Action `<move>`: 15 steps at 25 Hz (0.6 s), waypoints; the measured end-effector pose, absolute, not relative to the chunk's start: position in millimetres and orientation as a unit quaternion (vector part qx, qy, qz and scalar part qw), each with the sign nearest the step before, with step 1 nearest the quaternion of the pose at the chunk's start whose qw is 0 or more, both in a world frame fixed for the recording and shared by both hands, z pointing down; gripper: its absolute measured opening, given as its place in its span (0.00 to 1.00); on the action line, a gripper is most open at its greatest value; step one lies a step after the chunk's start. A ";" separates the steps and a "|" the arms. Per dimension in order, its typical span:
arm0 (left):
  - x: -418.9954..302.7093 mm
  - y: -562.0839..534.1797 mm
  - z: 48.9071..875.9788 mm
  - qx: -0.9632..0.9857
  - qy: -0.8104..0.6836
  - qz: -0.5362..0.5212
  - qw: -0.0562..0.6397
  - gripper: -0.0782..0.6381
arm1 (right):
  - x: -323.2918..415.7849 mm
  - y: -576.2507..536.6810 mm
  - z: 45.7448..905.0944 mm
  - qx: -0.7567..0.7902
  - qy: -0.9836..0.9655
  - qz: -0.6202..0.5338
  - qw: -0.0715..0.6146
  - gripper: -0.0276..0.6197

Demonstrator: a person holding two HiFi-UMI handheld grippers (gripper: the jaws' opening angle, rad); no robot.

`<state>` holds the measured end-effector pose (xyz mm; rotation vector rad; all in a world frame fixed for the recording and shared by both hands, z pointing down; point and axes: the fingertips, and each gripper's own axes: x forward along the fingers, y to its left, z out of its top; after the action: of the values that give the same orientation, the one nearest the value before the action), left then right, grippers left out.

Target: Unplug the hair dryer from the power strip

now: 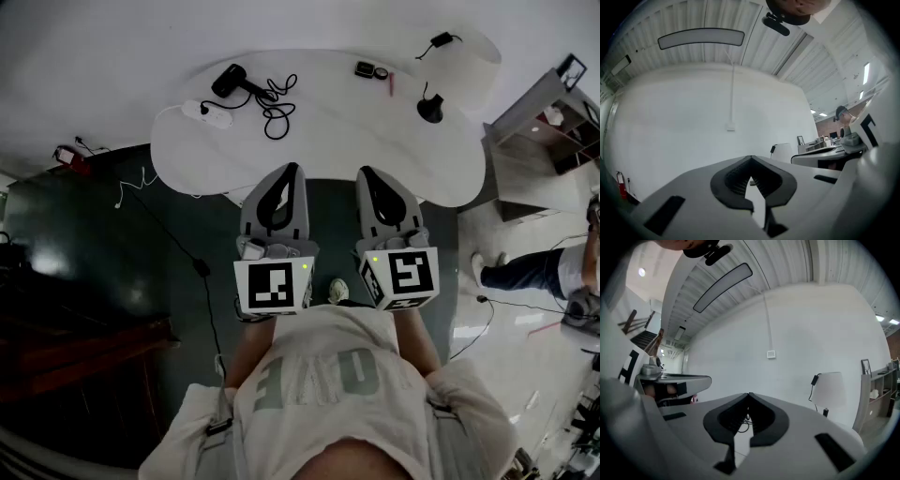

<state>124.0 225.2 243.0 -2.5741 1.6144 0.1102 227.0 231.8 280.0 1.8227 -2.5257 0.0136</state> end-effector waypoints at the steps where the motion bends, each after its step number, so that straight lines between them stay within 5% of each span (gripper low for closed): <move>1: 123.7 225.4 243.4 -0.846 0.529 0.037 0.047 0.12 | 227.1 232.4 280.2 0.585 -0.811 0.004 0.012 0.07; 15: 98.9 222.4 243.5 -0.863 0.499 0.075 0.018 0.13 | 208.6 232.4 276.7 0.596 -0.803 0.016 0.005 0.07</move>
<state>98.9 222.4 243.5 -2.6824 1.5488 0.2323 208.6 232.4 276.7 1.8675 -2.5129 0.0503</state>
